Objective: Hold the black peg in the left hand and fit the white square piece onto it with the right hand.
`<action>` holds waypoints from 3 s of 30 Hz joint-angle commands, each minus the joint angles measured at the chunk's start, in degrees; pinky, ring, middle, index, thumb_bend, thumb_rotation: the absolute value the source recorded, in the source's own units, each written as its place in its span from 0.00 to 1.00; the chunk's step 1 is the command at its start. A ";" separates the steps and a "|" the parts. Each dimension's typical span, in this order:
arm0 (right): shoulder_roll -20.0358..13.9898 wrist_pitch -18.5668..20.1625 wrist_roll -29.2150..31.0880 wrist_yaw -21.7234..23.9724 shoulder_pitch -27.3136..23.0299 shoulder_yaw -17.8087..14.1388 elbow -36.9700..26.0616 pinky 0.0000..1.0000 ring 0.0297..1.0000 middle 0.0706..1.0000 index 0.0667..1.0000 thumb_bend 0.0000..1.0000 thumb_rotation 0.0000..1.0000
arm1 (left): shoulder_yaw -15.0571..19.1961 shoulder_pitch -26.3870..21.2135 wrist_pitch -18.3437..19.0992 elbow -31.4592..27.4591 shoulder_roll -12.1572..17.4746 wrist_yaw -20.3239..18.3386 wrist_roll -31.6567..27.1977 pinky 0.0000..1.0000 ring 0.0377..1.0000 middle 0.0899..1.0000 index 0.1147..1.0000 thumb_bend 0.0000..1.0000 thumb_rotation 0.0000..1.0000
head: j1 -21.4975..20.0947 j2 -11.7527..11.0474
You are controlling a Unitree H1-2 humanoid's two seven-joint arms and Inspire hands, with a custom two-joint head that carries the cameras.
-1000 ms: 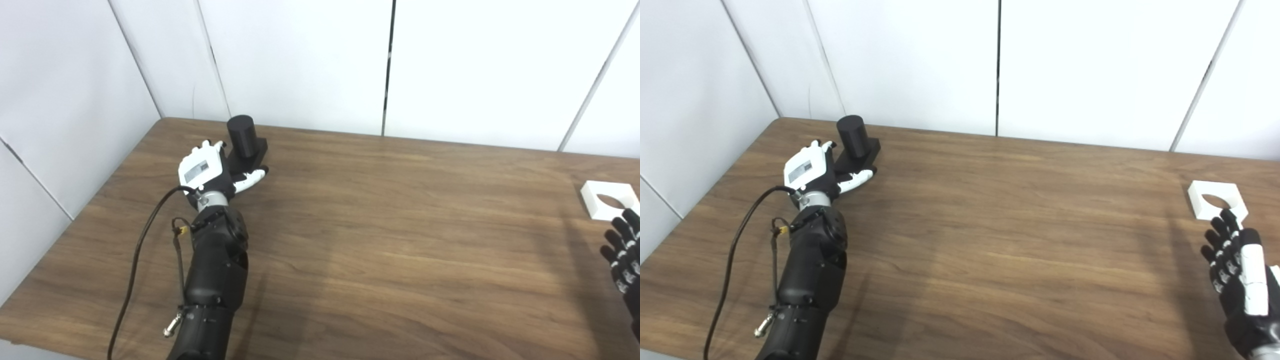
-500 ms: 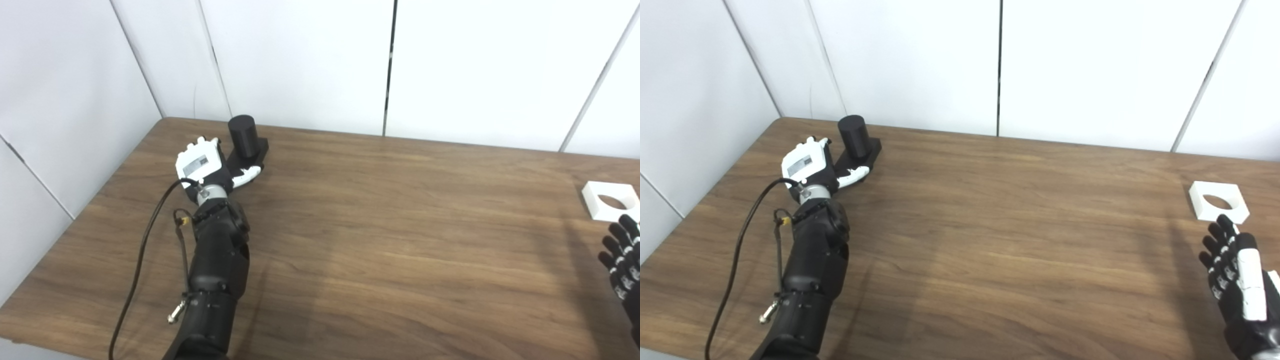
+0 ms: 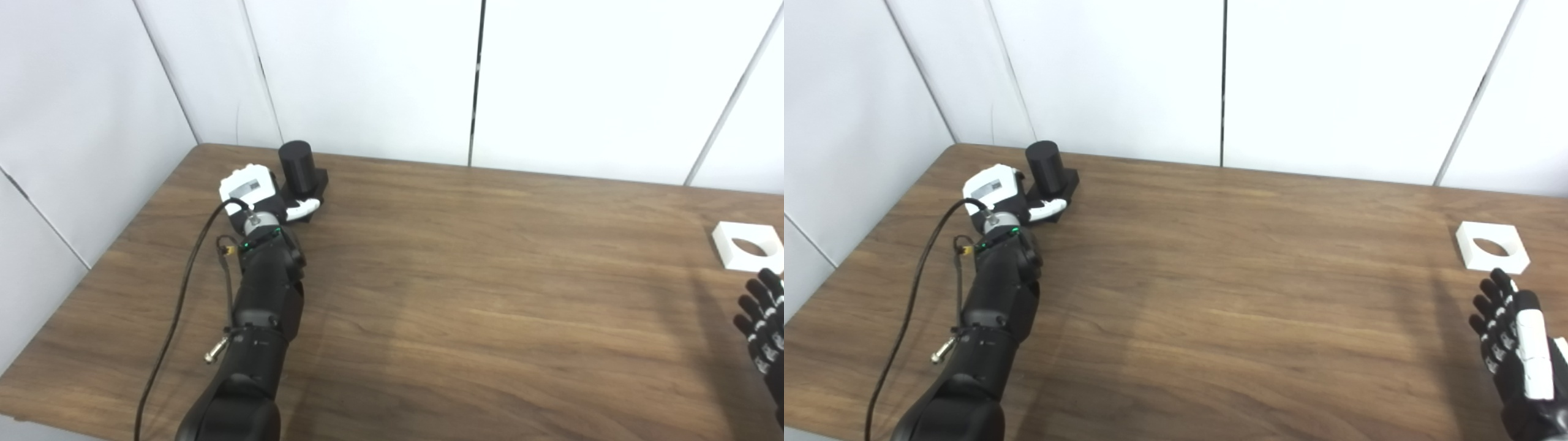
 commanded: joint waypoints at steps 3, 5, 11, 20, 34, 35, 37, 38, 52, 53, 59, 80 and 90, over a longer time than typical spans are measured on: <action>-0.92 -1.37 0.03 0.01 -0.87 -0.60 -2.90 1.00 1.00 1.00 1.00 0.56 1.00 | -0.29 -5.23 -0.03 1.95 2.02 1.46 0.69 1.00 0.99 0.97 0.83 0.89 0.70 | -0.27 0.10; -0.97 -0.73 -0.11 -0.20 -0.89 -0.64 -3.23 1.00 1.00 1.00 1.00 0.56 1.00 | -0.23 -5.68 -0.03 2.99 2.01 1.29 0.57 1.00 0.99 0.97 0.83 0.89 0.70 | -0.31 0.17; -1.26 -0.60 -0.16 -0.02 -0.82 -0.80 -3.23 1.00 1.00 1.00 1.00 0.52 1.00 | -0.41 -6.64 -0.03 6.98 2.62 0.31 0.57 0.99 0.98 0.97 0.85 0.89 0.69 | -0.49 0.31; -1.27 -0.65 -0.11 -0.04 -1.17 -1.18 -3.19 1.00 1.00 1.00 1.00 0.52 1.00 | -0.92 -6.54 -0.02 10.62 3.21 2.42 -0.12 0.99 0.98 0.96 0.86 0.85 0.60 | -0.41 0.40; -1.90 -0.28 0.78 0.28 -1.27 -1.76 -3.38 1.00 1.00 1.00 1.00 0.56 1.00 | 1.93 -6.48 -0.02 12.52 3.25 2.79 2.65 1.00 0.98 0.95 0.83 0.83 0.62 | -0.06 0.75; -1.92 -0.41 0.83 0.27 -1.29 -1.74 -3.37 1.00 1.00 1.00 1.00 0.56 1.00 | 1.93 -6.47 -0.02 12.55 3.25 2.76 2.79 1.00 0.98 0.94 0.83 0.83 0.62 | -0.06 0.75; -1.87 -0.69 1.19 0.25 -1.43 -1.72 -3.27 1.00 1.00 1.00 1.00 0.55 1.00 | 1.89 -6.18 -0.02 11.65 3.07 1.98 2.71 1.00 0.98 0.94 0.80 0.82 0.59 | -0.01 0.82; -1.89 -0.73 1.36 0.24 -1.47 -1.76 -3.27 1.00 1.00 1.00 1.00 0.55 1.00 | 1.90 -6.04 -0.02 11.19 2.97 1.67 2.70 1.00 0.99 0.94 0.73 0.82 0.57 | 0.01 0.89; -2.31 -0.66 1.44 0.31 -1.32 -1.70 -2.69 1.00 1.00 1.00 1.00 0.54 1.00 | -0.44 -3.77 -0.04 8.13 3.71 5.16 -5.03 0.98 0.93 0.86 0.47 0.62 0.16 | 0.11 1.04; -2.43 -0.71 1.26 0.40 -1.29 -1.55 -2.68 1.00 1.00 1.00 1.00 0.55 1.00 | -0.63 -3.69 -0.04 8.06 3.77 5.77 -5.92 0.97 0.92 0.84 0.44 0.55 0.10 | 0.11 1.04; -2.34 -0.82 1.29 0.36 -1.37 -1.60 -2.74 1.00 1.00 1.00 1.00 0.55 1.00 | -1.79 -3.45 -0.03 7.74 4.19 6.42 -8.67 0.96 0.90 0.83 0.42 0.52 0.06 | -0.09 1.08; -1.85 0.58 0.99 -0.11 -1.62 -0.79 -3.04 1.00 1.00 1.00 1.00 0.48 1.00 | -4.33 -0.50 -0.03 -7.94 2.56 -0.67 -18.31 0.80 0.79 0.77 0.42 0.52 0.06 | -3.16 1.99; -0.20 -1.23 0.33 -0.10 -1.74 0.50 -1.36 1.00 1.00 1.00 1.00 0.53 1.00 | -8.58 4.39 -0.04 -28.62 -1.43 -18.76 -12.33 0.71 0.78 0.75 0.42 0.52 0.07 | -9.19 3.00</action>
